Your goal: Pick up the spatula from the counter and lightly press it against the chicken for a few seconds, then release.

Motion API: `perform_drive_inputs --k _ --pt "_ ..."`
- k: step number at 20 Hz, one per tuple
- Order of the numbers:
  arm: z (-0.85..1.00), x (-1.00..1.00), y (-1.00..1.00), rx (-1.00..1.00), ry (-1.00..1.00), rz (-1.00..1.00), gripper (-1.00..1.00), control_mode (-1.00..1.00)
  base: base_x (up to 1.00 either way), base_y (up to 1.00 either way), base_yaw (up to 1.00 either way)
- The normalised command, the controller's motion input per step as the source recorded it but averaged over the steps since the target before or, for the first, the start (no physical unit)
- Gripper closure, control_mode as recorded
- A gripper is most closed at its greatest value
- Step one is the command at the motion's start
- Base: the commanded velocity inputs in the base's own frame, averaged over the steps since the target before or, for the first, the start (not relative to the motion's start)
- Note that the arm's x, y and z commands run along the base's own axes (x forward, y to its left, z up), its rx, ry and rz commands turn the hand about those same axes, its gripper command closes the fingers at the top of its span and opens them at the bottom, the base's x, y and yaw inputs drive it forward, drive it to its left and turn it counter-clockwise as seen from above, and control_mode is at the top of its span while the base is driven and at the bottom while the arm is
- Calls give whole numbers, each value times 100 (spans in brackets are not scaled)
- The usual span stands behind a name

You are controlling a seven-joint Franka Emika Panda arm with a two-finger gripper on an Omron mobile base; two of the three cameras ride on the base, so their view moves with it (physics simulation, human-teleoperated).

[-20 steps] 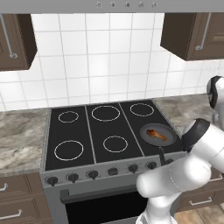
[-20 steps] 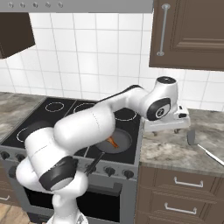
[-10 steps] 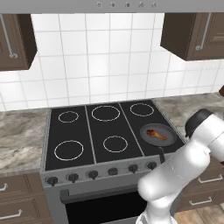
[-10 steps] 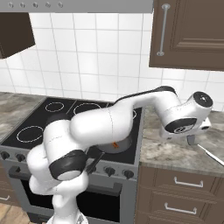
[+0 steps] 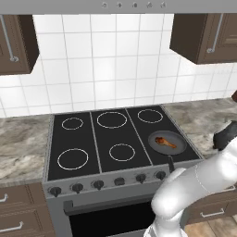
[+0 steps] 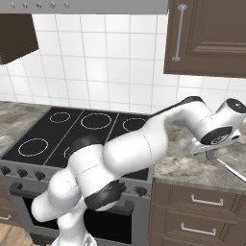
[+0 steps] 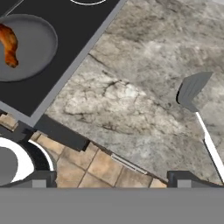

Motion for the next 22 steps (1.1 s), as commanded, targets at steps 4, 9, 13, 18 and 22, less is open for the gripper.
perform_drive_inputs --k 4,9,13,18,22 --pt "-11 29 -19 -2 13 10 -100 -100 0 0 0" --pt "-14 19 -16 1 4 2 -100 -100 0 0 0" --pt "-17 4 -3 6 0 2 -100 -100 0 0 0" --pt "-41 6 -2 6 0 3 -100 -100 0 0 0" --pt "-49 10 -7 2 0 2 -100 -100 0 0 0"
